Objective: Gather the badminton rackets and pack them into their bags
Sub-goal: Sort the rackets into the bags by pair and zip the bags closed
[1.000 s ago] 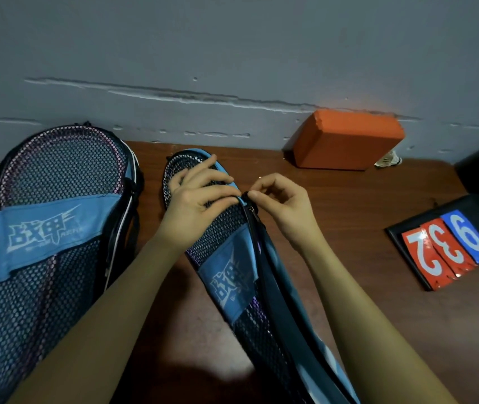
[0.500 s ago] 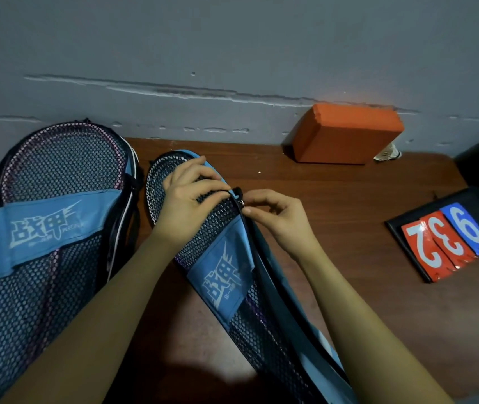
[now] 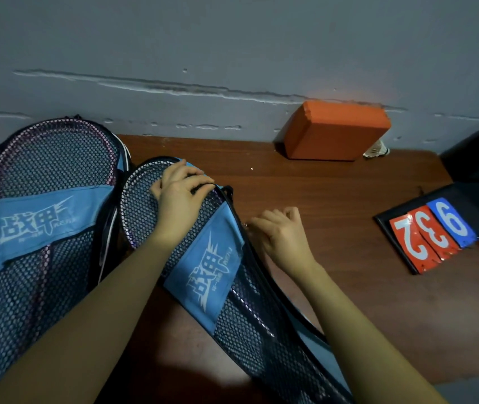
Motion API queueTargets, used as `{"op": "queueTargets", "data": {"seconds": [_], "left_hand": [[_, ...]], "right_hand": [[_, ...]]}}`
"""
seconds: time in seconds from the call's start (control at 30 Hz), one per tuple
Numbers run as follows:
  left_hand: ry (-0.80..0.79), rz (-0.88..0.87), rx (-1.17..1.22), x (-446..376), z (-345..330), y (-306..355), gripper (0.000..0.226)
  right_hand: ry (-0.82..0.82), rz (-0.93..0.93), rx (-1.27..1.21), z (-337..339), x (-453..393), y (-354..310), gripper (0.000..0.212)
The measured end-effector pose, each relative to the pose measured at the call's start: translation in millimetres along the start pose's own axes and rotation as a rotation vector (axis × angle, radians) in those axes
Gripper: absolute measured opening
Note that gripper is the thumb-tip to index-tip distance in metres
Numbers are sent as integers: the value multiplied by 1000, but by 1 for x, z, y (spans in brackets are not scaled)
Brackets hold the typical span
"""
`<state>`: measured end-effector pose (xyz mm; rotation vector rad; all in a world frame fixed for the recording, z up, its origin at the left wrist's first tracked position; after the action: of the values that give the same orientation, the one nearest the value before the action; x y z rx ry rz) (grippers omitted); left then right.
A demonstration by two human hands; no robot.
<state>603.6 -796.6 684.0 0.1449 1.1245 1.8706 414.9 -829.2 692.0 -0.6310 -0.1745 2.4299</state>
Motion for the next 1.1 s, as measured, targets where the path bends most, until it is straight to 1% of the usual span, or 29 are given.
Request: {"op": "queueTargets", "data": {"seconds": [0.03,0.1,0.2,0.3,0.37,0.43,0.53,0.67,0.73,0.8,0.9,0.93,1.03,1.1], "left_hand": [[1,28,-42,-1,-2,-5,17],[-15,34,-128,0,-7,-11,18],[-63,-2,-225,8,-17,-12,20],[-148,-29,-311,25,-28,-8,24],[-223,-48,-303,46,-36,-1,27],[-299,-104,-260,81,-45,12,32],[-342,-221,-290,131,-61,31,32],[-379,-233,-308,132,-71,36,29],[-429,-251,-314,129,-76,39,29],[-455,-202,-273,126,-81,37,26],[-435,-114,-243,123,-91,27,20],[-419,-95,-256,121,-94,23,20],[-384,-44,-286,114,-100,16,22],[-381,-48,-331,113,-105,17,24]], "right_hand": [[-45,-26,-11,-6,12,6,11],[-109,-104,-49,-11,36,16,14],[-118,-190,-130,-6,56,24,19],[-113,-169,-149,-3,64,20,19],[-91,-163,-172,-3,68,18,17],[-67,-183,-212,-4,75,19,13],[-52,-193,-263,-3,80,19,18],[-89,-152,-249,-3,85,18,22],[-116,-182,-258,-5,92,23,24],[-143,-225,-257,-5,100,30,28],[-196,-228,-210,-1,113,39,33],[-209,-230,-216,1,119,42,32],[-222,-270,-317,13,138,54,18],[-222,-292,-357,21,149,59,12]]}}
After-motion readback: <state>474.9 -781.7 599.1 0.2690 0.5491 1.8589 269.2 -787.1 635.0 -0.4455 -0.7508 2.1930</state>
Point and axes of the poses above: each hand's wrist, its own x-axis away from the middle knuckle, its own z-axis out of the back of the hand, y = z × x, the point moved 9 cm from there along -x, towards the middle knuckle, and after that the axes turned 5 degrees about y, right-handed, at the moved point
